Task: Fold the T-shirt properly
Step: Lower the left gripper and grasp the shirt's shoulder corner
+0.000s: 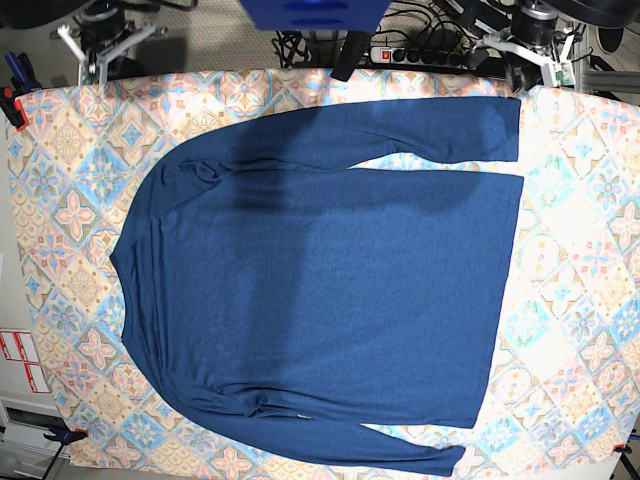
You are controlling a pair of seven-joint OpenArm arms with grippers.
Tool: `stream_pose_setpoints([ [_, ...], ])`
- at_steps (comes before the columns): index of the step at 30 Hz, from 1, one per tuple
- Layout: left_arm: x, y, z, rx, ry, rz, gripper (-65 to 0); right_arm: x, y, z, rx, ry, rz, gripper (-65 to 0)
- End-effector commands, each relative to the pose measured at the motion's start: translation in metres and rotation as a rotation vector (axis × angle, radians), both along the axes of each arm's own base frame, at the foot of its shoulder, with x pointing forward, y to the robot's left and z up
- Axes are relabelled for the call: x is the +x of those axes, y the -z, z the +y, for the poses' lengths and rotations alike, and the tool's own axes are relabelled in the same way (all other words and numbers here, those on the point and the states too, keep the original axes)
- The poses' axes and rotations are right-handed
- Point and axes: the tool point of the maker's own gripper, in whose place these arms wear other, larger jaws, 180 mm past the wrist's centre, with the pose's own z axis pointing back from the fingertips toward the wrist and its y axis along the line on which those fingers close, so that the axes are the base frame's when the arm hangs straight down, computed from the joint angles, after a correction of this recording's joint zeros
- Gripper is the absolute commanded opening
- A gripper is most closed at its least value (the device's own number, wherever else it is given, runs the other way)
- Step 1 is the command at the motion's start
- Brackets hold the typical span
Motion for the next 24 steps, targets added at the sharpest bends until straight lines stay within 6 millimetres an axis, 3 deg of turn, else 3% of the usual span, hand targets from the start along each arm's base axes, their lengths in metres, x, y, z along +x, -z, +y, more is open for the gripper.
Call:
stream_pose_setpoints([
  [1,0.007,-0.005,0.008,0.001,-0.020,-0.011,-49.4,0.001,-0.004,-0.003,-0.007,0.002,-0.003,-65.0],
  [8,0.033,0.007,0.020,-0.207,-0.148,0.105,-40.5,0.016,-0.001,-0.002,0.003,0.017,0.001,-65.0],
  [14,0.046,0.005,0.012,-0.303,-0.154,0.123,-39.8,0.019,-0.002,-0.002,0.003,0.017,-0.007,-65.0],
  [18,0.044,0.009,0.012,-0.311,-0.165,0.136,-39.8,0.024,-0.002,-0.002,0.003,0.017,-0.017,-65.0],
  [24,0.019,0.039,0.023,-0.326,-0.233,0.222,-39.8,0.025,-0.003,-0.002,0.003,0.017,-0.021,-65.0],
])
